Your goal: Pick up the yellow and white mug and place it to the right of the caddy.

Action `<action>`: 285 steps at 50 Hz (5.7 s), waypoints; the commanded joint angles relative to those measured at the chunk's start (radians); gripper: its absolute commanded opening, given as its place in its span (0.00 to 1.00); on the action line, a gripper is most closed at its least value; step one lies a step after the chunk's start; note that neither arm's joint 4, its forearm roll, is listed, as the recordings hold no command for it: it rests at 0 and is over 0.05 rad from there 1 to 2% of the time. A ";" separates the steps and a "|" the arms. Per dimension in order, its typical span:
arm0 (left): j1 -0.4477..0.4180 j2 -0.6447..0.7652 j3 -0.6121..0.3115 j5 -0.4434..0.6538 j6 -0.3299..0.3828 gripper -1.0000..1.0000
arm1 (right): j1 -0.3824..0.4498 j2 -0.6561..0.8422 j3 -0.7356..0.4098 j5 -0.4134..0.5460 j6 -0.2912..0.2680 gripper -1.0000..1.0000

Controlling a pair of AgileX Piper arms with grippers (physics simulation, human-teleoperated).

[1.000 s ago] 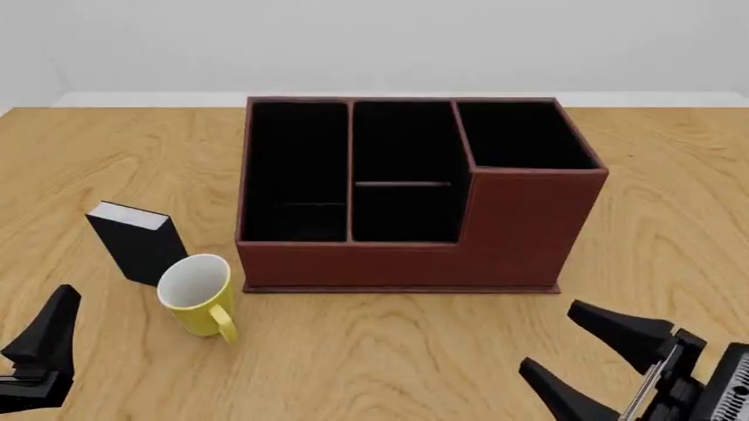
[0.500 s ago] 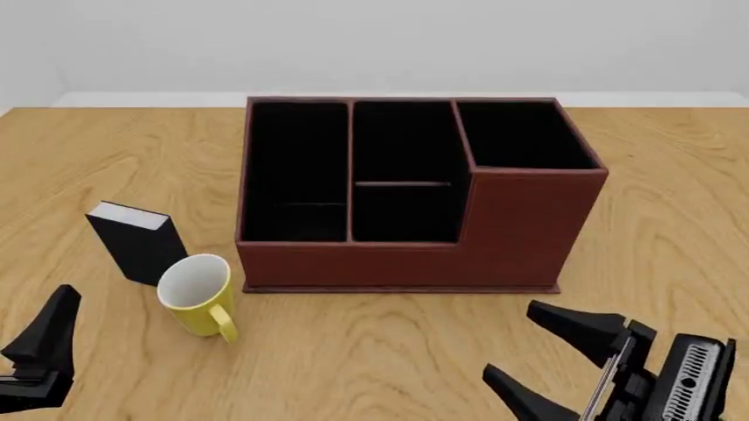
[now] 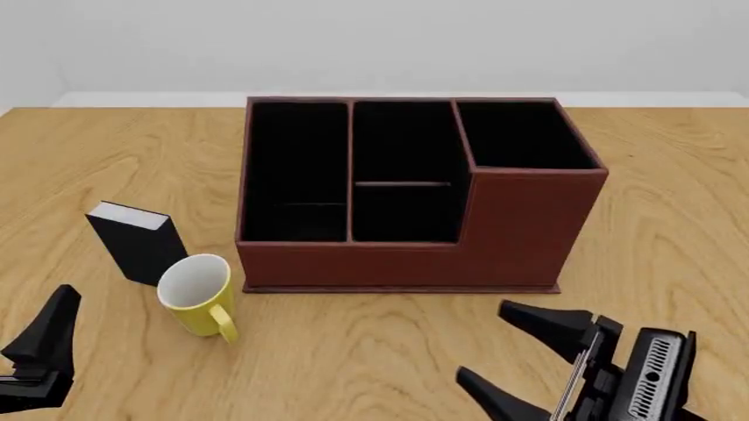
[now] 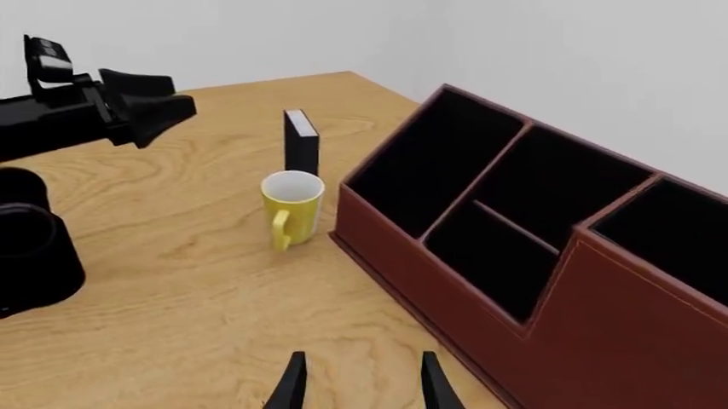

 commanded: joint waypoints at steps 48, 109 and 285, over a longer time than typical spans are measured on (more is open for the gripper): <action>0.000 0.000 0.000 0.000 0.000 1.00 | 0.119 0.481 -0.166 -0.248 0.045 1.00; -0.001 0.002 -0.006 0.004 -0.001 1.00 | 0.164 0.791 -0.385 -0.267 -0.014 1.00; -0.002 0.008 -0.005 -0.002 0.001 1.00 | 0.207 1.227 -0.931 -0.075 -0.001 1.00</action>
